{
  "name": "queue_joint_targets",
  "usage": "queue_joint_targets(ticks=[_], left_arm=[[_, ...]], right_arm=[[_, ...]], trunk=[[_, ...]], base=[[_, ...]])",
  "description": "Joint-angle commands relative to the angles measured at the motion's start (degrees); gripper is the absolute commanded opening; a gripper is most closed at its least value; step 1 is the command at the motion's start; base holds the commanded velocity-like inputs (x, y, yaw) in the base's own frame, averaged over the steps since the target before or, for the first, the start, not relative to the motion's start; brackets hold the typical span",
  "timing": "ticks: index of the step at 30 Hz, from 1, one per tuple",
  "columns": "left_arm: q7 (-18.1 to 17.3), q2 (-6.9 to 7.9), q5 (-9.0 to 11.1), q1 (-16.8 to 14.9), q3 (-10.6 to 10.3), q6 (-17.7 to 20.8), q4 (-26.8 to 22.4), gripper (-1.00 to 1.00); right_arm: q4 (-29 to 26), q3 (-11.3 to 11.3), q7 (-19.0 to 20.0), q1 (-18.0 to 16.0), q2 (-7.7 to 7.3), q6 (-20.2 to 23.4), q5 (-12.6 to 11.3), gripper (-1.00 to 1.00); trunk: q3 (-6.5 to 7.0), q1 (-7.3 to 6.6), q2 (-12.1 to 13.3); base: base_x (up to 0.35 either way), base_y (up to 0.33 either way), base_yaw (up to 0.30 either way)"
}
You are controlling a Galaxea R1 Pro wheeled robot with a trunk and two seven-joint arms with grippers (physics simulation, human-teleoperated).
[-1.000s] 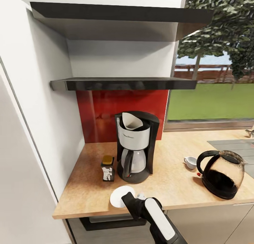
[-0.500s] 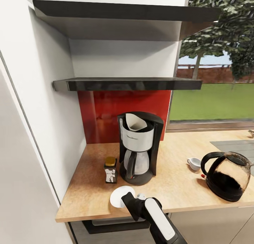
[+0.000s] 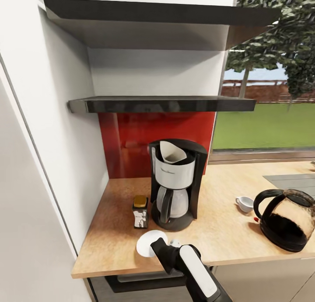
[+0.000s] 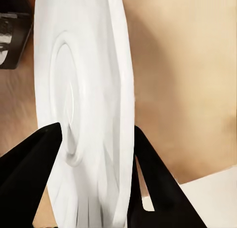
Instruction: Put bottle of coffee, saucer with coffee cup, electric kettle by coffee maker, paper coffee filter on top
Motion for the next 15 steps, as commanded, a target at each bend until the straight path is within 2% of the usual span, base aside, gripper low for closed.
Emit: queue_joint_targets(ticks=[1, 3, 4, 15], left_arm=[[0.12, -0.05, 0.36, 0.1, 0.14, 0.05, -0.24, 1.0], [0.12, -0.06, 0.36, 0.09, 0.14, -0.06, -0.24, 1.0], [0.12, -0.06, 0.35, 0.1, 0.14, -0.13, -0.24, 1.0], [0.06, -0.11, 0.36, 0.06, 0.06, 0.1, -0.27, 1.0]], right_arm=[[-0.04, -0.02, -0.34, -0.05, 0.0, 0.15, -0.22, -1.0], [-0.04, -0.03, -0.34, -0.04, 0.0, 0.15, -0.23, -1.0], [-0.02, -0.03, -0.34, -0.03, 0.0, 0.15, -0.22, 1.0], [-0.04, 0.06, -0.34, -0.06, 0.0, 0.12, -0.18, 1.0]], trunk=[[-0.01, 0.04, -0.03], [-0.01, 0.04, -0.03], [-0.01, 0.04, -0.03], [-0.01, 0.04, -0.03]], base=[[0.053, 0.0, 0.0], [0.028, 0.0, 0.0], [0.004, 0.0, 0.0], [-0.008, -0.004, 0.0]])
